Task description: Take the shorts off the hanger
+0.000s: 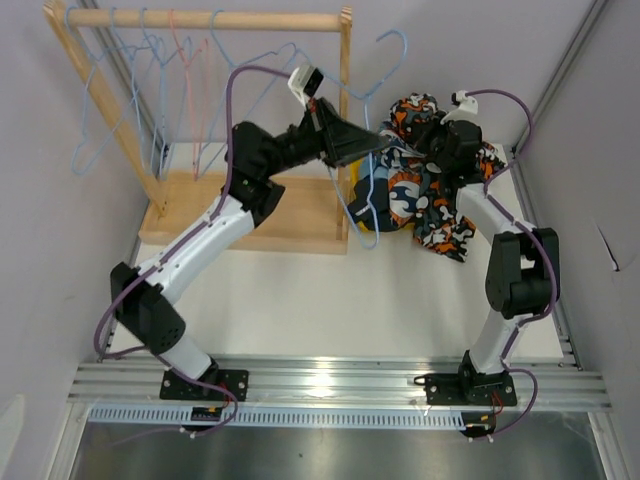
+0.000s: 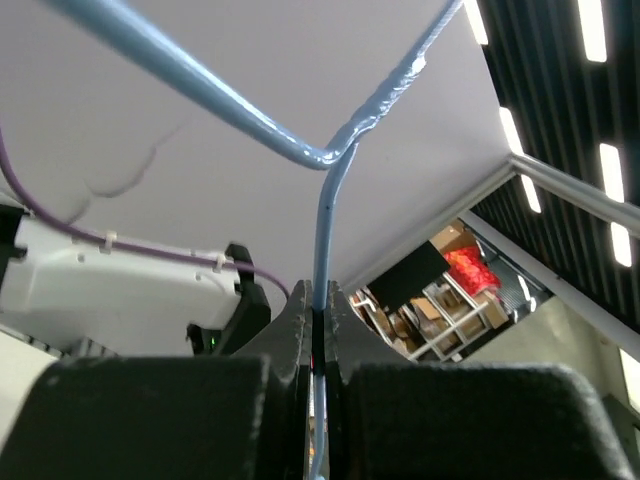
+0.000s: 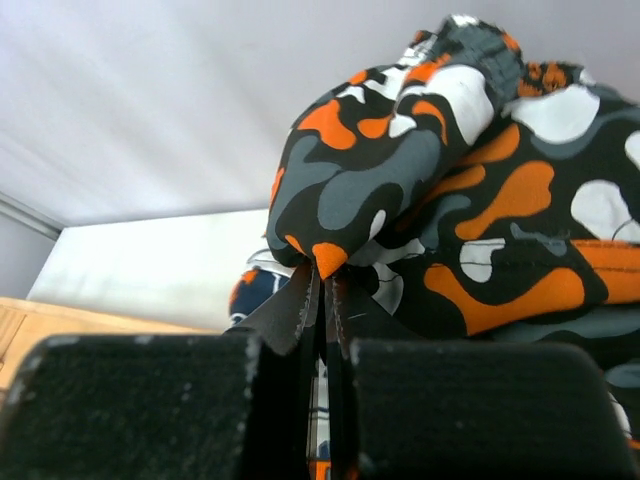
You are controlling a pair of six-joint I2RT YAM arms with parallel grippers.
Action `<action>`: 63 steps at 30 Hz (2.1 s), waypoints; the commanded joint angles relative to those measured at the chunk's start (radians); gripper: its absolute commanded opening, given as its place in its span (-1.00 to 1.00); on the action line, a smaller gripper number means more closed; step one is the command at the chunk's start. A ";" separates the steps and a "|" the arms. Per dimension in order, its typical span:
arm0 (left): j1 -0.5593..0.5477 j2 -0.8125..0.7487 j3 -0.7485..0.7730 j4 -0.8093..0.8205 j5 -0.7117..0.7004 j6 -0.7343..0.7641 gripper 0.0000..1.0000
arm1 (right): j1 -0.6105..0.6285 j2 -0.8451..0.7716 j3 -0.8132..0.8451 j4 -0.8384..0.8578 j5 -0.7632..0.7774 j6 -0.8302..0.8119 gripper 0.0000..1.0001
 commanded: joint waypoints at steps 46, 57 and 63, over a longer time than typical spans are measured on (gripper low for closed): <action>0.321 0.290 -0.025 0.630 -0.174 -0.540 -1.00 | 0.144 -0.230 -0.272 0.081 0.125 -0.073 -1.00; 0.321 0.208 -0.105 0.537 -0.096 -0.470 0.99 | 0.149 -0.126 0.031 -0.152 0.251 -0.090 0.44; 0.321 0.094 -0.208 0.477 -0.072 -0.417 0.99 | 0.143 -0.059 0.179 -0.279 0.303 -0.100 0.99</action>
